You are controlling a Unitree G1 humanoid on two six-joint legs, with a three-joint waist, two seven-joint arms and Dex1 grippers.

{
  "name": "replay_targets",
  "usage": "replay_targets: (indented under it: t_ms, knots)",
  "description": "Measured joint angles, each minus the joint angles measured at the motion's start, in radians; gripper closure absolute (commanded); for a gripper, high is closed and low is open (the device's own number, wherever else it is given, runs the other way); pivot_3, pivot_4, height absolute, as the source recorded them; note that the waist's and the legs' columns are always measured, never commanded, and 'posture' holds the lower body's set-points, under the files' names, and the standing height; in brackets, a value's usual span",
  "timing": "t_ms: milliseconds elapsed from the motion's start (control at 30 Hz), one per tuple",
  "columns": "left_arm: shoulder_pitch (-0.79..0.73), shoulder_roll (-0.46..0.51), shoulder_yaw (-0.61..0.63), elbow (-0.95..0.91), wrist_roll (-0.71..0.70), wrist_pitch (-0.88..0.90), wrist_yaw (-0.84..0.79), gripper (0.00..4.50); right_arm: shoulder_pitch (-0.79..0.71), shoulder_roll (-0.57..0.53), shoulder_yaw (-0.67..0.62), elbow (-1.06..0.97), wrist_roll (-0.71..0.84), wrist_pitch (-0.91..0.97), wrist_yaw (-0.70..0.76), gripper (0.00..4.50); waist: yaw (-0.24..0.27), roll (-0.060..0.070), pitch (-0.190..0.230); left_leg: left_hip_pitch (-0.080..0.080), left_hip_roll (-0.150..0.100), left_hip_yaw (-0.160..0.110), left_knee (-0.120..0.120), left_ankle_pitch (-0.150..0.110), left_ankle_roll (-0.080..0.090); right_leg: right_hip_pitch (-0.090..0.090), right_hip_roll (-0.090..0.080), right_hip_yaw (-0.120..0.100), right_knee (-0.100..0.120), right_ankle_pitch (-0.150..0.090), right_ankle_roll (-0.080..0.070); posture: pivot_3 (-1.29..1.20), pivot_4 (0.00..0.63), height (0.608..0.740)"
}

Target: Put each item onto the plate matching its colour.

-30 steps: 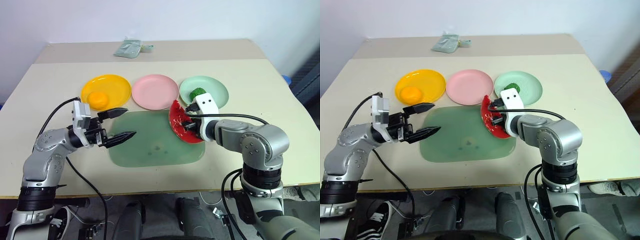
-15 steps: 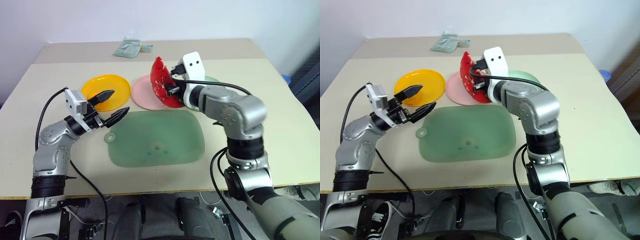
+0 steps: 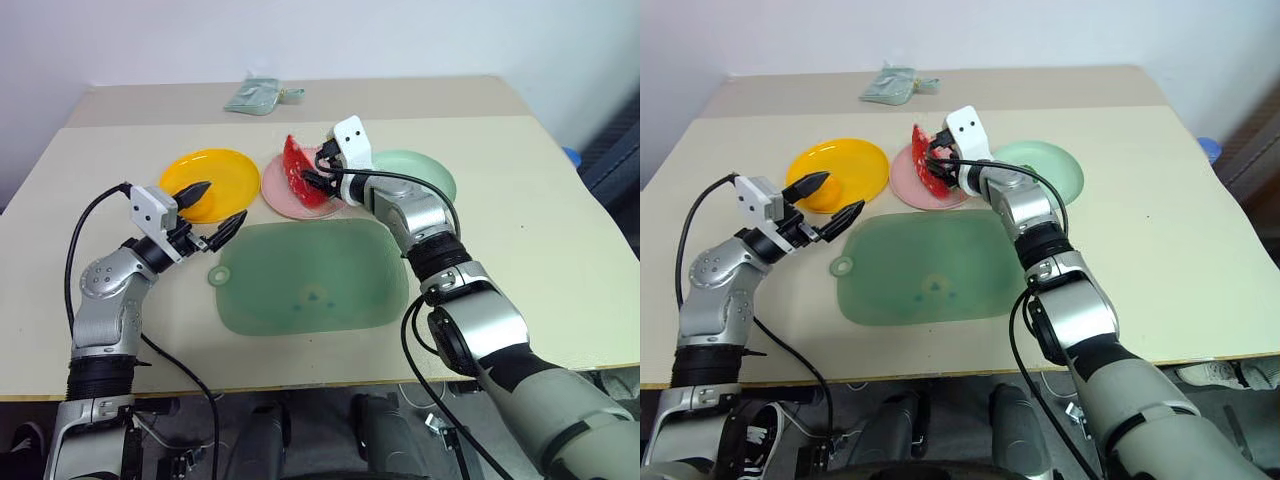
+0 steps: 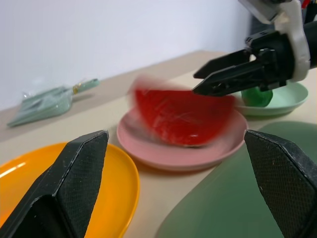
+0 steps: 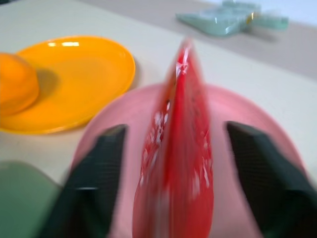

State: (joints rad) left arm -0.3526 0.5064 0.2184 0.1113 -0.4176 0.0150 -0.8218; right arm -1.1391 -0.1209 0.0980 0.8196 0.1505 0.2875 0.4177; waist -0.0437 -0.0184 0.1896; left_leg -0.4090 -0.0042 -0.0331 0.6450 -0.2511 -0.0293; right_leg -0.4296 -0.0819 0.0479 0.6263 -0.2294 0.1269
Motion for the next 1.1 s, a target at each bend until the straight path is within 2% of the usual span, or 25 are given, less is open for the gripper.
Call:
replay_targets:
  t_ms: [133,267,367,500,567,667,767,867,967,1100]
  knots:
    - [0.009,0.0,0.003,-0.003,-0.033,0.011,-0.025,0.0,-0.009,-0.028,-0.11,-0.041,0.046,-0.075,-0.011,0.35,0.001,0.0,0.0,0.0,0.0,0.0,0.0,0.0,0.0,0.0,0.0,0.0,0.0,0.0,0.0,0.0,0.15,0.74]
    - [0.045,0.025,0.015,-0.044,-0.121,0.068,-0.096,0.0,0.116,-0.097,-0.191,-0.323,0.163,-0.07,0.121,0.35,0.0,0.0,0.0,0.0,0.0,0.0,-0.001,0.0,0.0,0.0,0.0,0.0,0.0,0.0,0.0,0.0,0.15,0.74]
    - [0.078,0.051,0.033,-0.078,-0.176,0.092,-0.162,0.0,0.306,-0.181,-0.173,-0.57,0.21,-0.056,0.249,0.35,0.001,0.0,0.0,0.0,0.0,0.0,-0.001,0.0,0.0,0.0,0.0,0.0,-0.001,0.0,0.0,0.0,0.15,0.74]
    - [0.121,0.099,0.039,-0.11,-0.205,0.114,-0.251,0.0,0.644,-0.413,-0.111,-0.949,0.356,0.08,0.534,0.35,0.006,0.001,0.001,0.0,0.0,0.0,0.001,0.0,0.001,0.002,0.0,0.0,-0.002,0.0,0.0,0.0,0.15,0.74]
    - [0.123,0.111,0.035,-0.108,-0.204,0.115,-0.274,0.0,0.767,-0.51,-0.112,-1.072,0.391,0.099,0.627,0.35,0.007,0.001,0.001,0.001,0.0,0.0,0.001,0.0,0.001,0.003,0.0,0.0,-0.003,0.0,0.0,0.0,0.15,0.74]
    - [0.122,0.116,0.019,-0.117,-0.203,0.125,-0.3,0.0,0.91,-0.599,-0.127,-1.179,0.383,0.047,0.703,0.35,0.002,0.001,0.001,0.002,0.001,0.0,0.002,0.0,0.001,0.005,0.001,0.0,-0.004,-0.002,-0.003,0.0,0.15,0.74]
    - [0.134,0.116,-0.009,-0.126,-0.202,0.136,-0.323,0.0,1.006,-0.628,-0.161,-1.206,0.372,0.001,0.723,0.35,0.004,0.001,0.001,0.002,0.001,0.001,0.002,0.0,0.001,0.005,0.001,0.0,-0.005,-0.002,-0.002,0.0,0.15,0.74]
    - [0.12,0.11,-0.047,-0.12,-0.2,0.149,-0.346,0.0,1.033,-0.628,-0.185,-1.224,0.363,-0.013,0.69,0.35,0.007,0.001,0.001,0.002,0.001,0.0,0.002,0.0,0.001,0.005,0.001,0.0,-0.004,0.0,0.0,0.0,0.15,0.74]
    - [0.052,0.091,-0.089,-0.091,-0.189,0.158,-0.37,0.0,1.044,-0.627,-0.201,-1.248,0.365,-0.007,0.644,0.35,0.018,0.001,0.0,0.002,0.001,0.0,0.003,0.0,0.001,0.005,0.001,0.0,-0.005,0.0,0.0,0.0,0.15,0.74]
    - [-0.054,0.016,-0.148,-0.024,-0.162,0.152,-0.375,0.0,1.068,-0.625,-0.223,-1.249,0.343,-0.009,0.581,0.35,0.038,0.001,0.0,0.001,0.0,0.0,0.004,0.0,0.001,0.007,0.0,0.0,-0.008,0.0,0.0,0.0,0.15,0.74]
